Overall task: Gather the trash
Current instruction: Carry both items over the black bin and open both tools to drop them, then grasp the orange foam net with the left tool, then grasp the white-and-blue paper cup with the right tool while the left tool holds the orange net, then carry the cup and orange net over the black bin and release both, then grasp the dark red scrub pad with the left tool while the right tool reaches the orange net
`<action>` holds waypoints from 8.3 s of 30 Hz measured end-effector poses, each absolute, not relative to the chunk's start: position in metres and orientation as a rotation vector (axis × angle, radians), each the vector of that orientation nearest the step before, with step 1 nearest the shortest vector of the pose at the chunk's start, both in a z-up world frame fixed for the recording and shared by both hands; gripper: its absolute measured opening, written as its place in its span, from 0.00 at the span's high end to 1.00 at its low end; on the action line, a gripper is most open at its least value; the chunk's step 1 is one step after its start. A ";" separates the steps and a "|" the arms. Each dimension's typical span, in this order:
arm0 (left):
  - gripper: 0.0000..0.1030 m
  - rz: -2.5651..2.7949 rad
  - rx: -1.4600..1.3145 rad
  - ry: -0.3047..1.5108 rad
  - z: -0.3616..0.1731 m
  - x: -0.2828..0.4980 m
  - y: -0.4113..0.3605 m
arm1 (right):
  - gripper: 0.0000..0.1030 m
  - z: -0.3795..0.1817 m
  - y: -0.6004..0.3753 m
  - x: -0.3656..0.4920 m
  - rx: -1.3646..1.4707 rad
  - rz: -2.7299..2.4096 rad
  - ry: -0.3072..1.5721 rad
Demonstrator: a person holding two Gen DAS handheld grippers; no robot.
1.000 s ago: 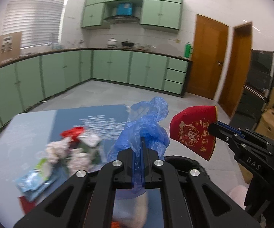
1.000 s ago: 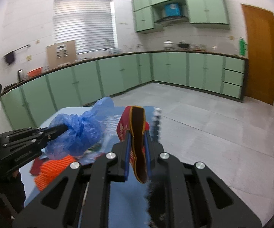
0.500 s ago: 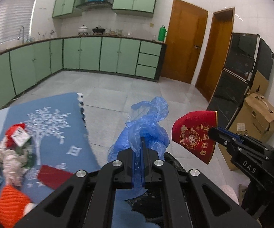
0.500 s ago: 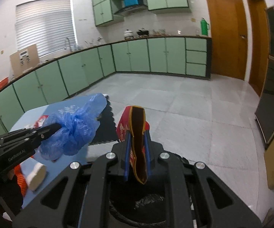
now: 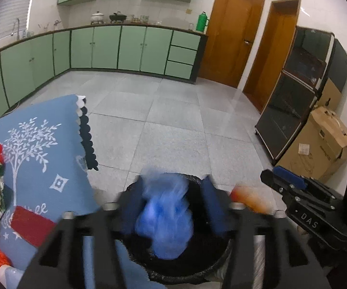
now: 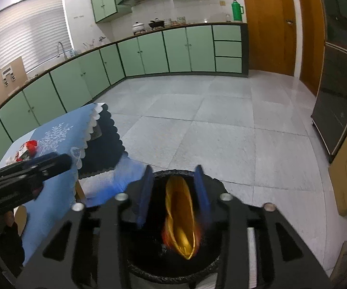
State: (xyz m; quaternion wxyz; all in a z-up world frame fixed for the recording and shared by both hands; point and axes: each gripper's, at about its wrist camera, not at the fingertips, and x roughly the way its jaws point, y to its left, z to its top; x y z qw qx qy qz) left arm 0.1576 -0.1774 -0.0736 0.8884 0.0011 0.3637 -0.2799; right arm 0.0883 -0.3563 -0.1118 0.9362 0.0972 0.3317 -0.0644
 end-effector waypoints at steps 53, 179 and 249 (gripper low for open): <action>0.66 -0.085 -0.063 0.728 -0.100 0.062 0.075 | 0.07 -0.088 -0.119 0.055 0.035 0.205 0.592; 0.72 -0.534 0.013 0.580 -0.055 0.149 -0.153 | 0.12 -0.084 -0.338 0.092 0.155 -0.065 0.572; 0.29 0.179 -0.109 0.744 -0.114 0.045 0.160 | 0.06 -0.111 -0.091 0.079 0.008 0.289 0.637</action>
